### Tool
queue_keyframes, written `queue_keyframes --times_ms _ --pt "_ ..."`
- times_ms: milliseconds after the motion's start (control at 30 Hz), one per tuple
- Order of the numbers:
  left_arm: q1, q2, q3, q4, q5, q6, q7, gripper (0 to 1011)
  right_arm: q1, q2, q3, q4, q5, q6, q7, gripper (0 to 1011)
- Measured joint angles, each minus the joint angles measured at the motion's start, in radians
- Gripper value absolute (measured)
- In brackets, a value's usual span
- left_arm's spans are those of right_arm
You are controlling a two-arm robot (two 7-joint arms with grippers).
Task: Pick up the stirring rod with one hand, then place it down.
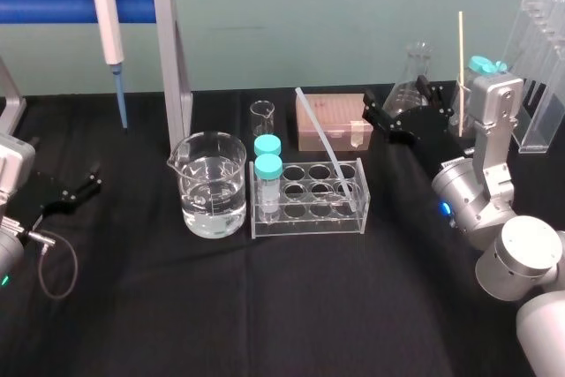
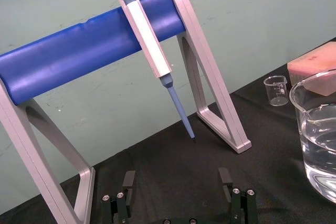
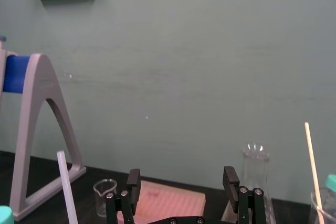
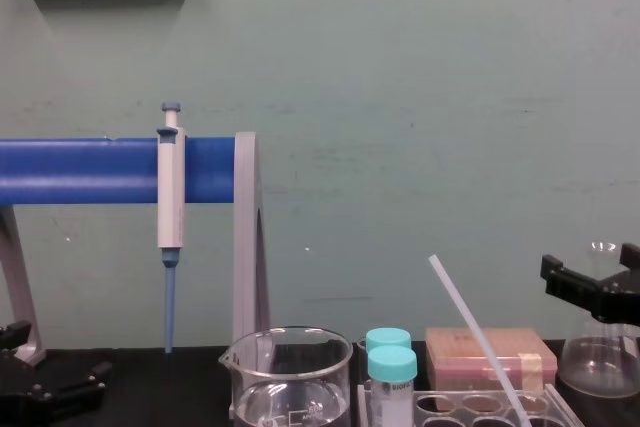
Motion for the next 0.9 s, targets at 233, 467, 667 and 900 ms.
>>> queue_keyframes --times_ms 233,467,667,900 --pt "0.000 0.000 0.000 0.000 0.000 0.000 0.000 1000 0.002 -0.001 0.000 0.007 -0.007 0.034 -0.007 1004" --pt "0.000 0.000 0.000 0.000 0.000 0.000 0.000 1000 0.003 0.000 -0.001 0.009 -0.007 0.038 -0.007 1004" --pt "0.000 0.000 0.000 0.000 0.000 0.000 0.000 1000 0.003 0.000 -0.001 0.008 -0.007 0.034 -0.007 1004" --pt "0.000 0.000 0.000 0.000 0.000 0.000 0.000 1000 0.003 0.000 -0.001 0.008 -0.007 0.032 -0.007 1004"
